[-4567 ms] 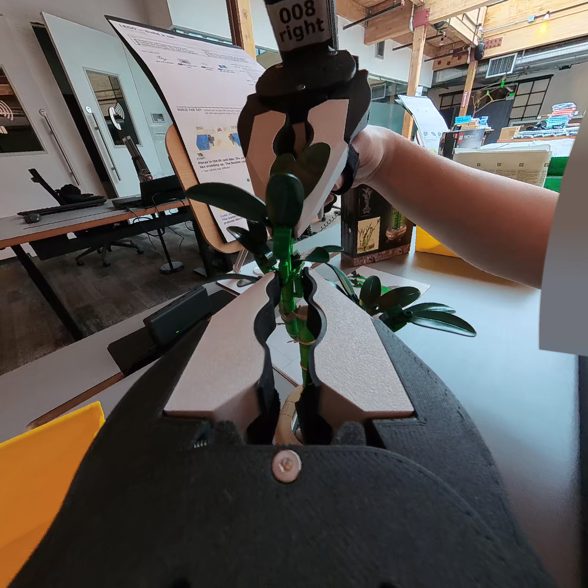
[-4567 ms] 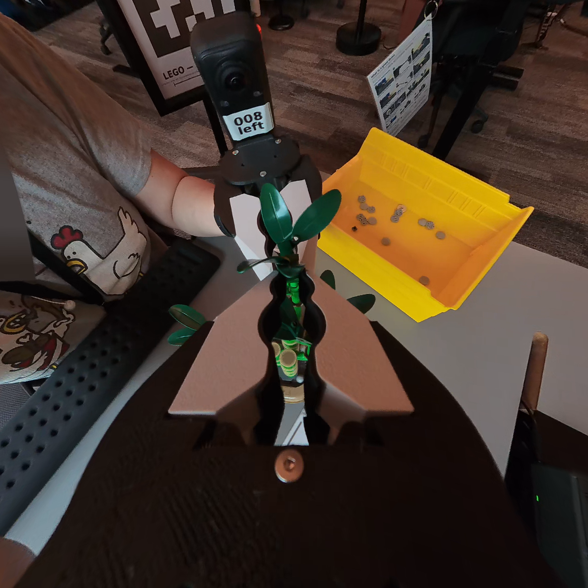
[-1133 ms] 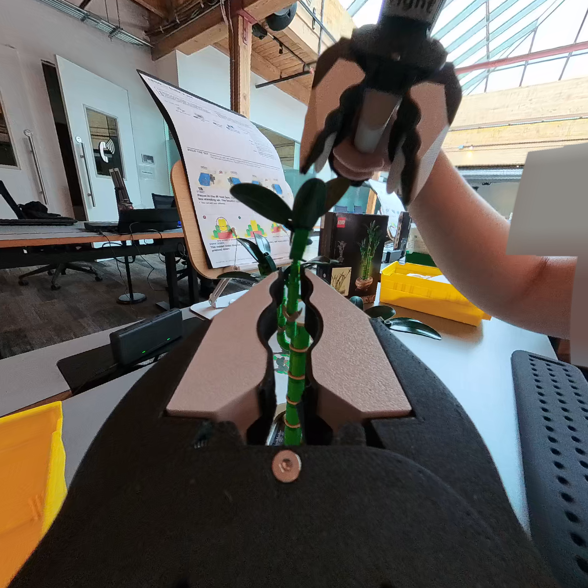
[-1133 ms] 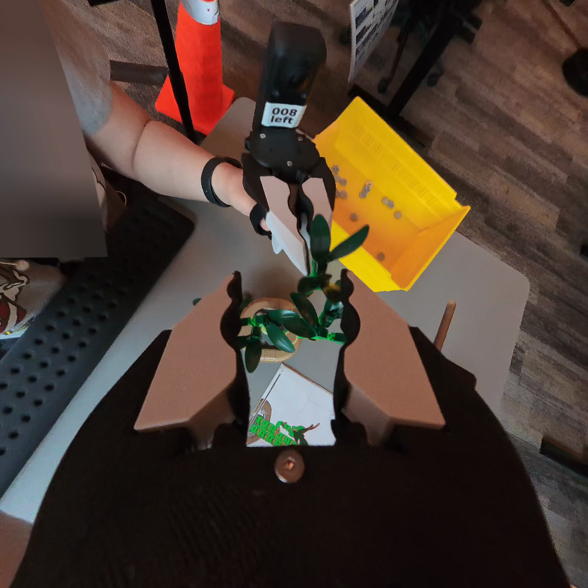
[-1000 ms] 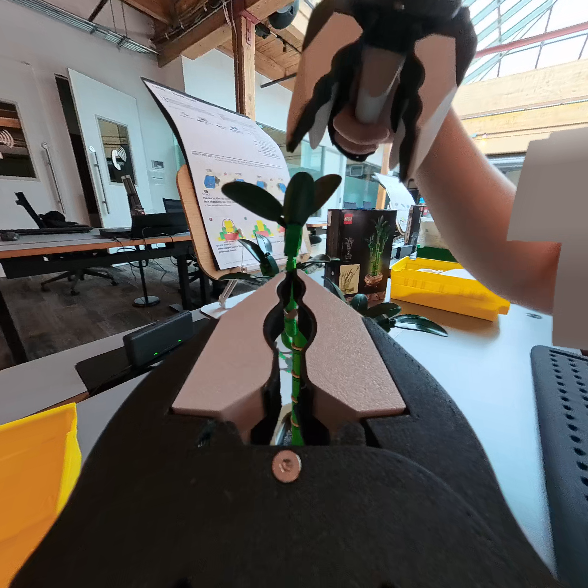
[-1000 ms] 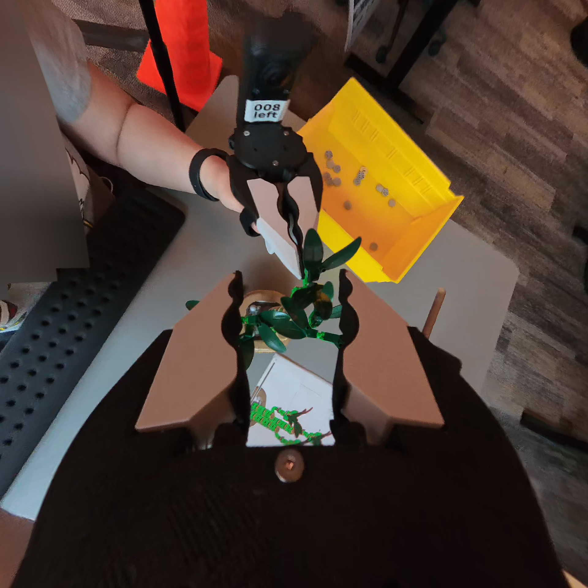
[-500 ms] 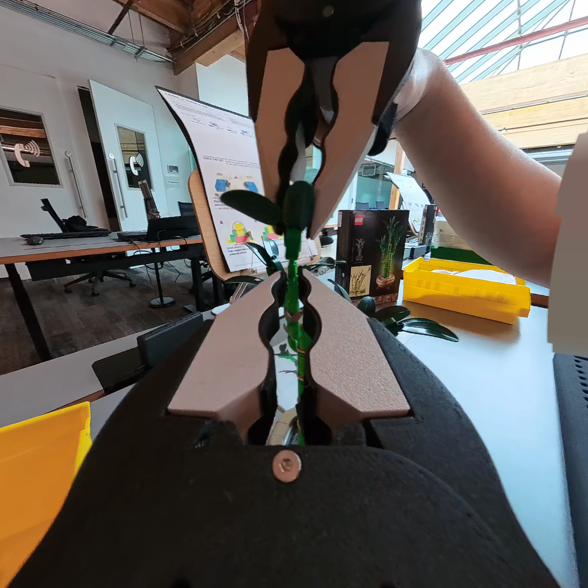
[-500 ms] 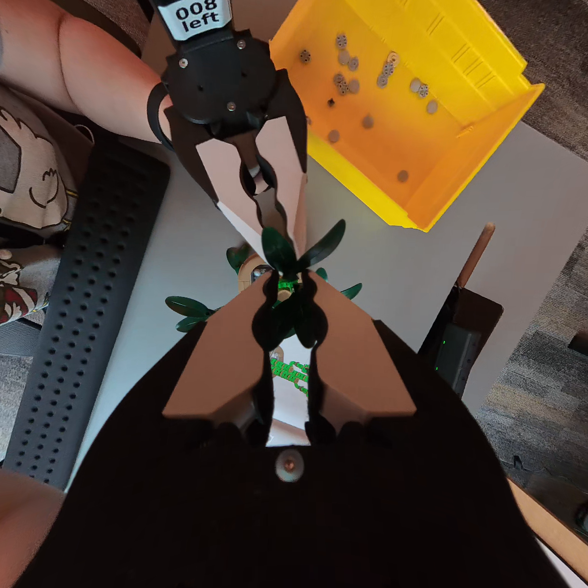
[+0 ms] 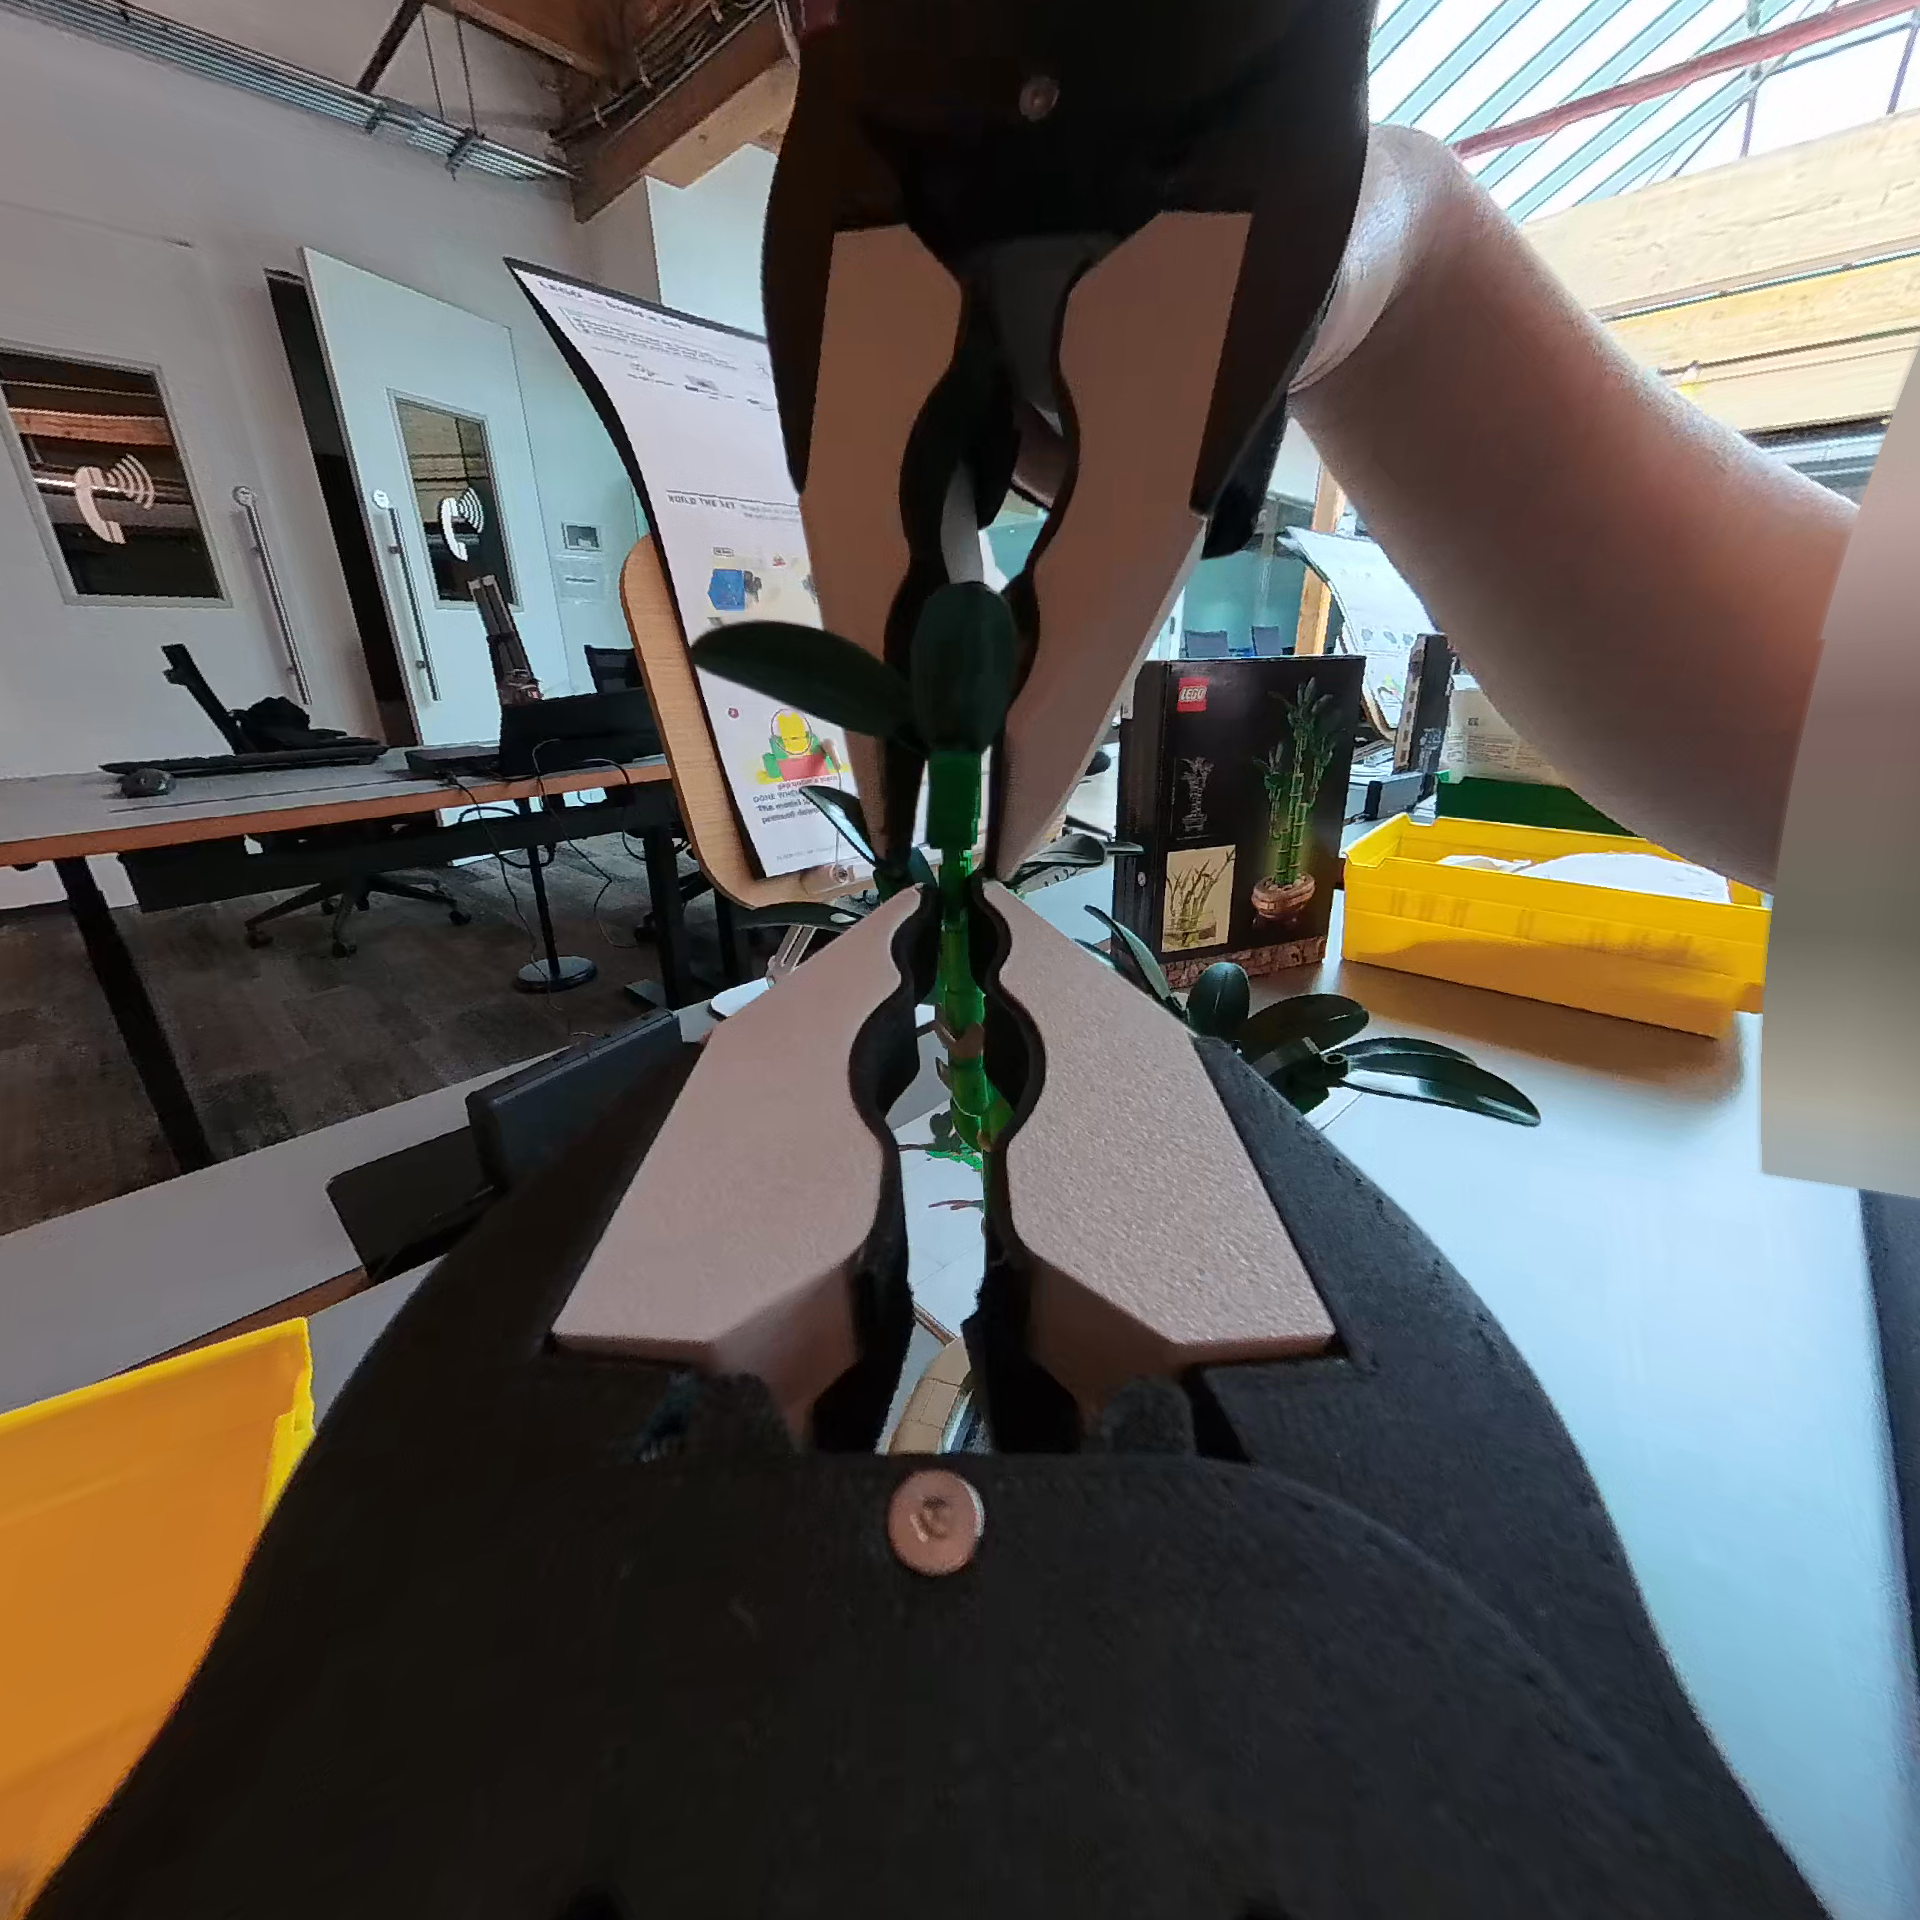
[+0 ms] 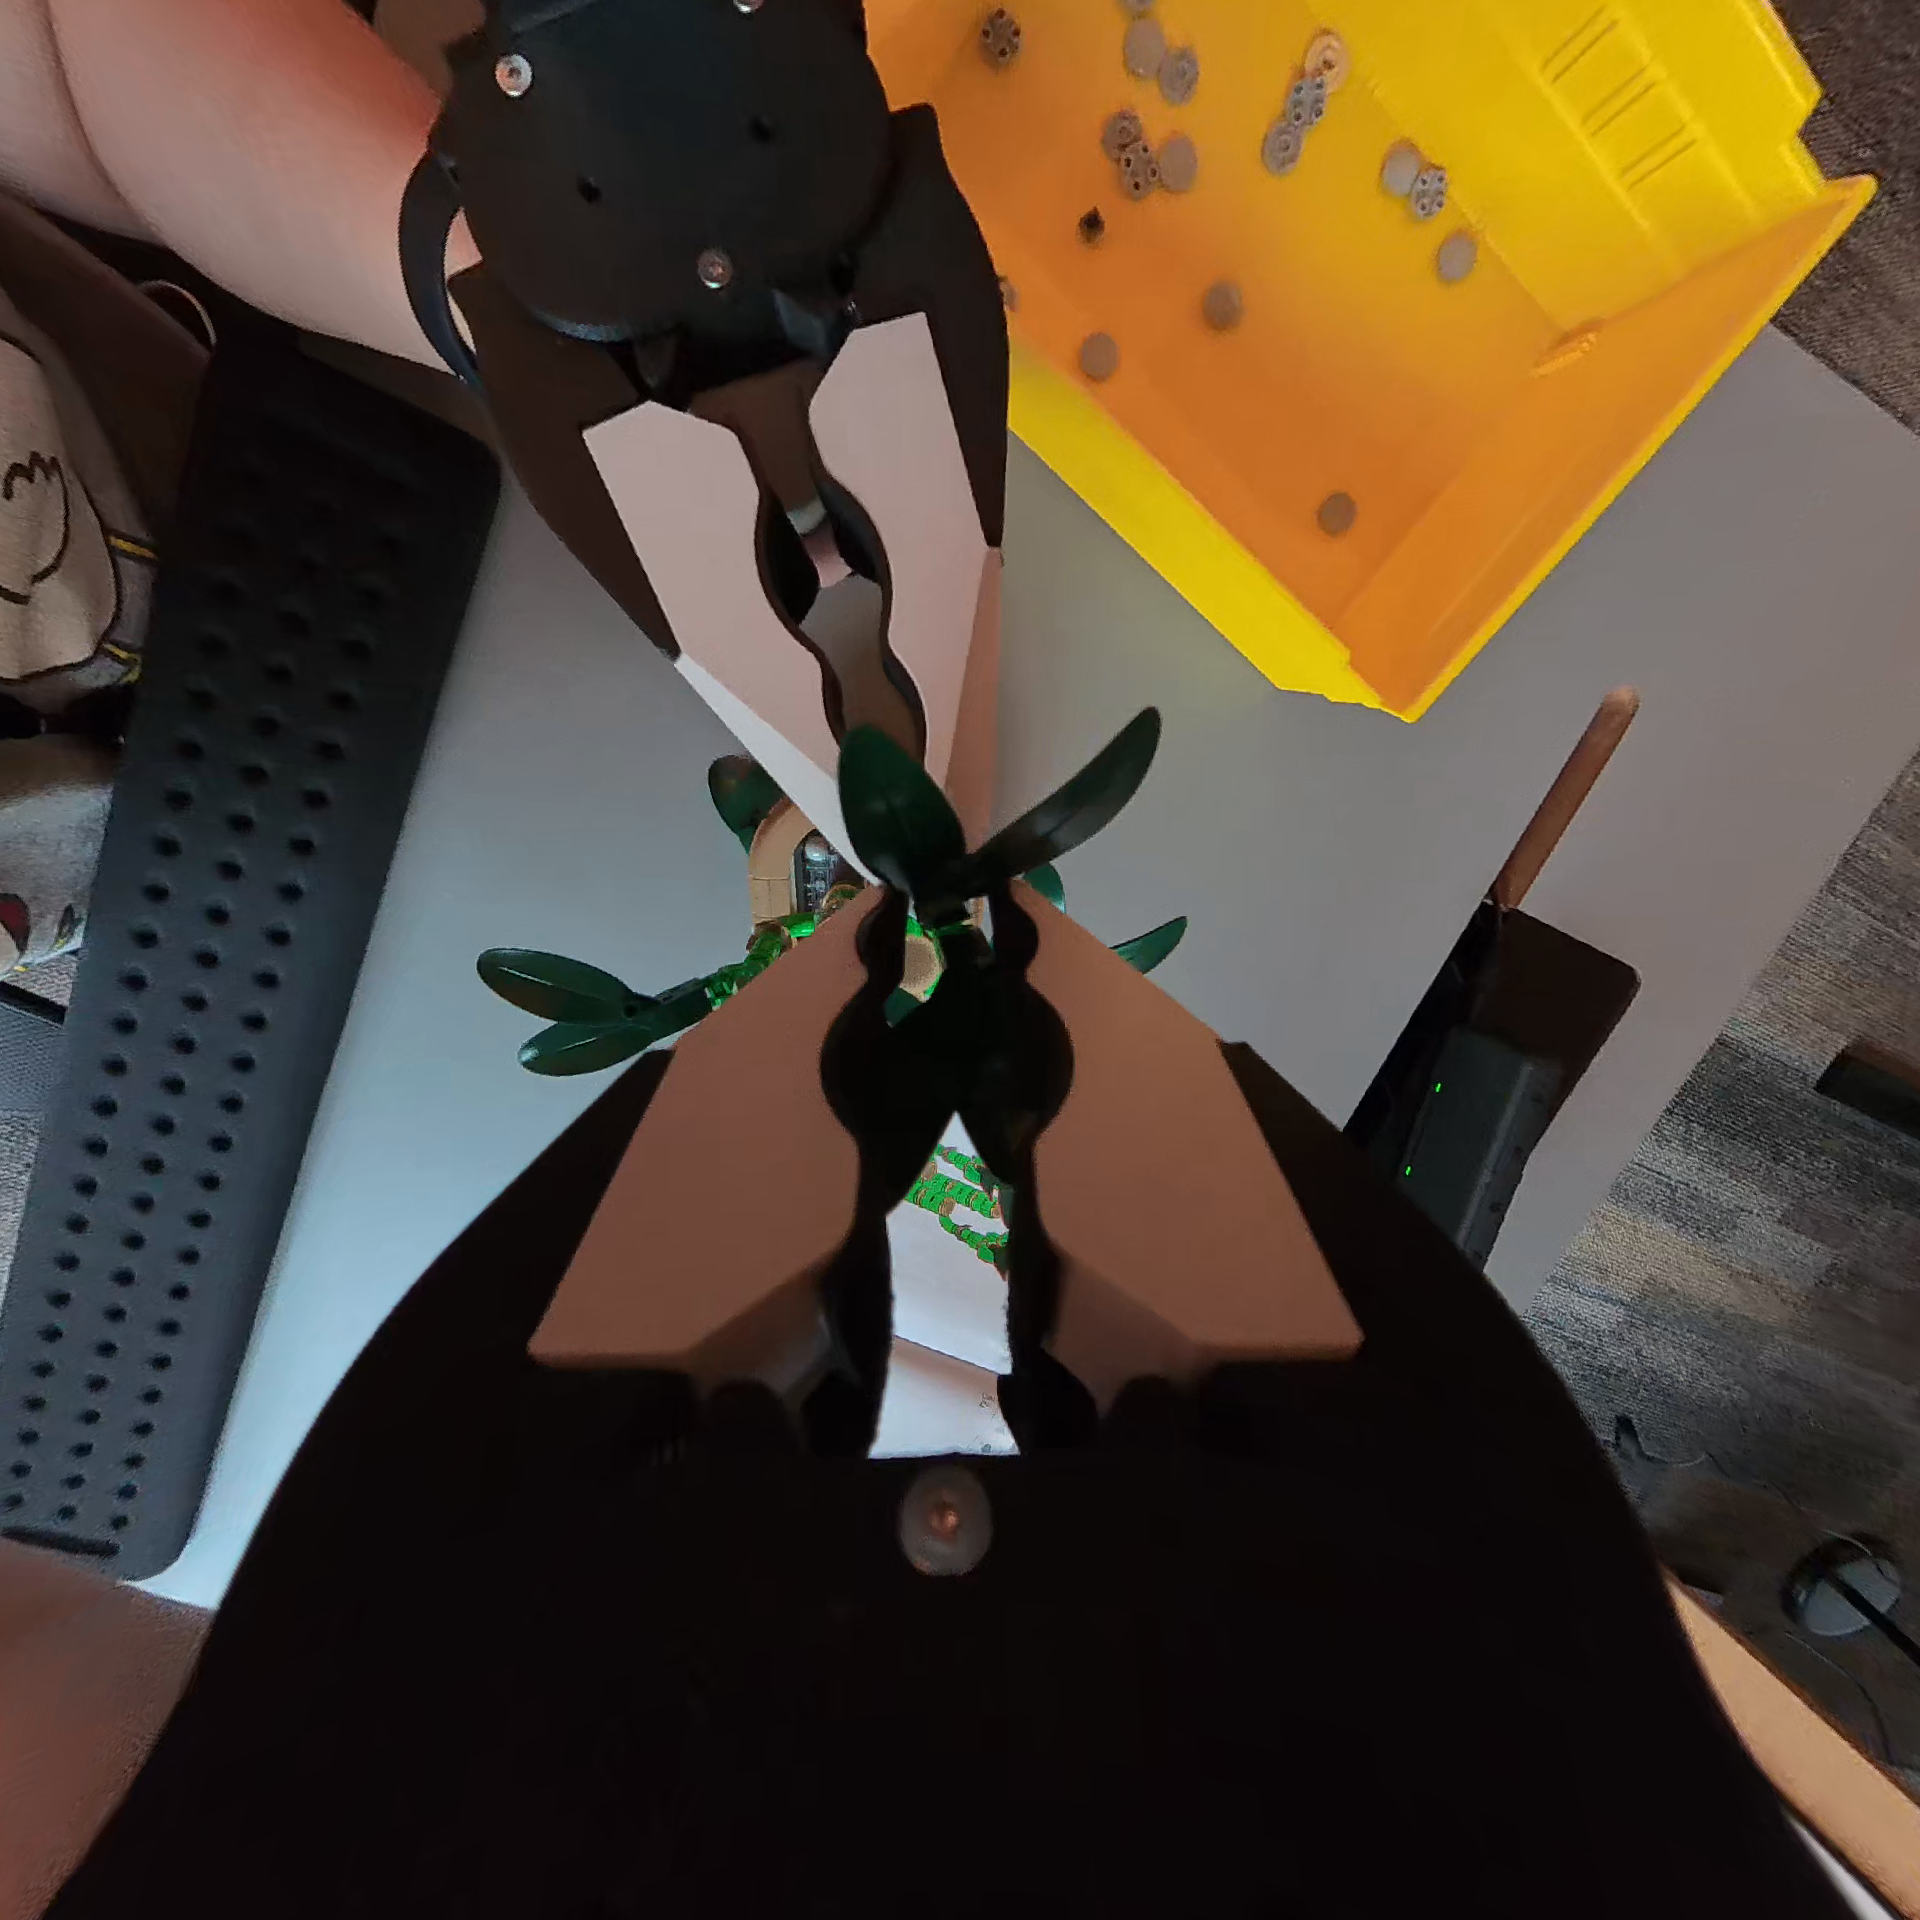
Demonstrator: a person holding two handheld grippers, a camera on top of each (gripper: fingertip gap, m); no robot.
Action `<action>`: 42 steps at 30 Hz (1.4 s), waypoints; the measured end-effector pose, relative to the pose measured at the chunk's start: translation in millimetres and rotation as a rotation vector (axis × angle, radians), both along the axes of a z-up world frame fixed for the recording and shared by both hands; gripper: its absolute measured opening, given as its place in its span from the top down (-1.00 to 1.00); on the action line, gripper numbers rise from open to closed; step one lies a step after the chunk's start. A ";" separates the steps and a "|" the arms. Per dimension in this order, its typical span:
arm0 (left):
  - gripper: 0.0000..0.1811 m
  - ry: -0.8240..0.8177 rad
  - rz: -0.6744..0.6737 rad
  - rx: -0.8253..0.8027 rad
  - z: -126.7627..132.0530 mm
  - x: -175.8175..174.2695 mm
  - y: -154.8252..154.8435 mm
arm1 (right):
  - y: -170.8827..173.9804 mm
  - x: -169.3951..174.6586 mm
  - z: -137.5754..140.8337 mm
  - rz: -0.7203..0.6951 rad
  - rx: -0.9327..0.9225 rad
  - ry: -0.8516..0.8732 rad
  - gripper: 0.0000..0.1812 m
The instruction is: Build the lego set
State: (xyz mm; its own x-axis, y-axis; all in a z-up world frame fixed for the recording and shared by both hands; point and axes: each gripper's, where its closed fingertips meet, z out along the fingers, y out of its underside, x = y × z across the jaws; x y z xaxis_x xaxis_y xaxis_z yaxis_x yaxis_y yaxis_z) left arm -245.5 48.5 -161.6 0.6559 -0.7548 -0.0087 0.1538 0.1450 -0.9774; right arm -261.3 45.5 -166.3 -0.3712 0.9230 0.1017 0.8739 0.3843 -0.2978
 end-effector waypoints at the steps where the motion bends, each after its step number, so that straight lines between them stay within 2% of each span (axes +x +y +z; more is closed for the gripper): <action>1: 0.97 0.000 -0.002 0.000 0.0 0.1 -0.3 | -0.3 0.7 0.2 0.005 -0.005 -0.005 0.83; 33: 0.98 0.045 0.065 0.008 -0.6 -1.8 3.8 | 2.9 2.6 3.2 0.017 0.025 -0.030 0.91; 38: 0.97 0.024 0.061 0.006 -1.2 -3.9 5.8 | 4.9 -0.1 3.3 0.020 0.025 -0.002 0.91; 42: 0.97 -0.031 0.016 -0.011 -0.7 -5.8 4.3 | 2.8 -5.6 7.2 0.065 0.060 0.086 0.86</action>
State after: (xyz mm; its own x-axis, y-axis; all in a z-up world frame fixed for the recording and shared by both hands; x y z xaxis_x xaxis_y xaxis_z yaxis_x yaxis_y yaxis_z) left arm -251.3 52.9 -162.3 0.6678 -0.7441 0.0202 0.1821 0.1370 -0.9737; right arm -266.8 48.4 -159.2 -0.4176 0.8886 0.1899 0.8187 0.4586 -0.3455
